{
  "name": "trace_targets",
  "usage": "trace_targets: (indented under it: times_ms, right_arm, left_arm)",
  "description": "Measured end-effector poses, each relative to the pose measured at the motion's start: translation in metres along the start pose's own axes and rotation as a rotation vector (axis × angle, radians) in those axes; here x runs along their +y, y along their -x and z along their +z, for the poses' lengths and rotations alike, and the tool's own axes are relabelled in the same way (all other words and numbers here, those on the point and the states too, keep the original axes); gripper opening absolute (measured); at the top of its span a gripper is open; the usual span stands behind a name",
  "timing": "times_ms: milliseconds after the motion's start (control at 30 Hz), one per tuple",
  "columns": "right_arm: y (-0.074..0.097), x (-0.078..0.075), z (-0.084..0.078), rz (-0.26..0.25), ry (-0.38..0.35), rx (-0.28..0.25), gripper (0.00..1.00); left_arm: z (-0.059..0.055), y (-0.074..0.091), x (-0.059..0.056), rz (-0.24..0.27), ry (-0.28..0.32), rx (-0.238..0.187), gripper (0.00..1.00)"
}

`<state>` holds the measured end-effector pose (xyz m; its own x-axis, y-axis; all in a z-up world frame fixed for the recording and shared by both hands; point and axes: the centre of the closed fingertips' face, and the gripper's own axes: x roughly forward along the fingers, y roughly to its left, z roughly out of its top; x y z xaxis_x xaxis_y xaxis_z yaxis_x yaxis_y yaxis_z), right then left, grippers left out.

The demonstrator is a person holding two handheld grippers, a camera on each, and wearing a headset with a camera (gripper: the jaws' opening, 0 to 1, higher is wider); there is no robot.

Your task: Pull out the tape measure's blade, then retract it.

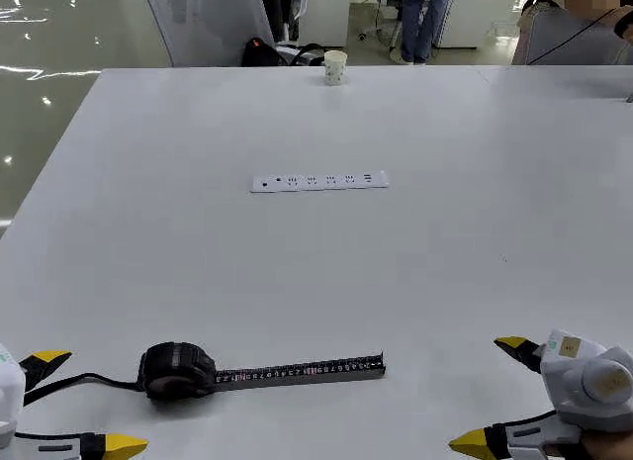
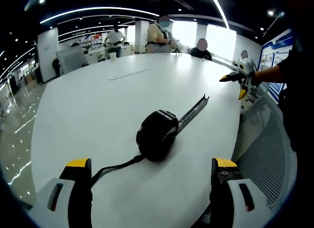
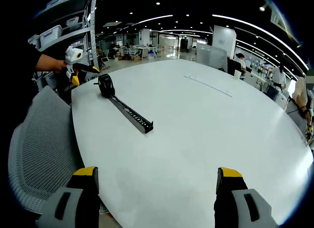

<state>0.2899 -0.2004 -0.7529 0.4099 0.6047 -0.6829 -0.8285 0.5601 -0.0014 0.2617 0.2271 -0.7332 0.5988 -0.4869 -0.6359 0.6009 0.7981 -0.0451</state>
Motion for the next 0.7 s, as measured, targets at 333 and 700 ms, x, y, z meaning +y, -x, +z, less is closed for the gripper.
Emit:
trace_targets:
  times_ms: [333,700]
  right_arm:
    - [0.009,-0.003,-0.017,-0.034,-0.027,0.003,0.99]
    - [0.008,0.0,-0.016,-0.031,-0.04,-0.006,0.99]
  left_arm:
    - [-0.007,0.006,-0.003,0.015,0.03,-0.015,0.99]
    - [-0.01,0.007,-0.009,0.026,0.008,-0.011,0.99]
